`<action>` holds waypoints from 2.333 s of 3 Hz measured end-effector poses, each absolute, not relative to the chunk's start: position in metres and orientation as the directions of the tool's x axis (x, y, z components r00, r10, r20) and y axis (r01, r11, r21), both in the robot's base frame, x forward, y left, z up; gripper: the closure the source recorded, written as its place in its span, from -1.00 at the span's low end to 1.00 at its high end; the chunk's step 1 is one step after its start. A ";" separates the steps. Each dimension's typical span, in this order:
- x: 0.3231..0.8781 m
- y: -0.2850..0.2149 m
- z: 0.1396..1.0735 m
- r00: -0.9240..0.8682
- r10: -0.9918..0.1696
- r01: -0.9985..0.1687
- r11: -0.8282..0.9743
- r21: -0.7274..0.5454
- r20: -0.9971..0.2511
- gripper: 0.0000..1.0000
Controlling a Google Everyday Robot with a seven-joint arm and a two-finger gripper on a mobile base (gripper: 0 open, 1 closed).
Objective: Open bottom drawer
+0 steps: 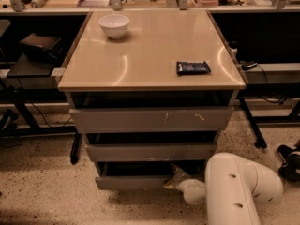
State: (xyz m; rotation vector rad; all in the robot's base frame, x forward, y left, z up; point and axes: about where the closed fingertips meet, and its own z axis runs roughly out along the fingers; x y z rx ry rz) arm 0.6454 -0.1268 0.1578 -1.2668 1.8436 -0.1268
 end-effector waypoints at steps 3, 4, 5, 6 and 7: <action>0.635 -0.132 0.162 -0.108 -0.803 -0.708 0.477 -0.522 -0.587 1.00; 0.634 -0.132 0.164 -0.109 -0.803 -0.707 0.477 -0.522 -0.587 1.00; 0.609 -0.141 0.165 -0.132 -0.804 -0.694 0.493 -0.525 -0.580 1.00; 0.564 -0.150 0.172 -0.182 -0.806 -0.674 0.519 -0.525 -0.563 1.00; 0.564 -0.150 0.172 -0.182 -0.806 -0.674 0.519 -0.525 -0.563 1.00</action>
Offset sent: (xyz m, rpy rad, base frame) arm -0.0854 -0.0517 -0.0208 -0.0207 0.0436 -0.0118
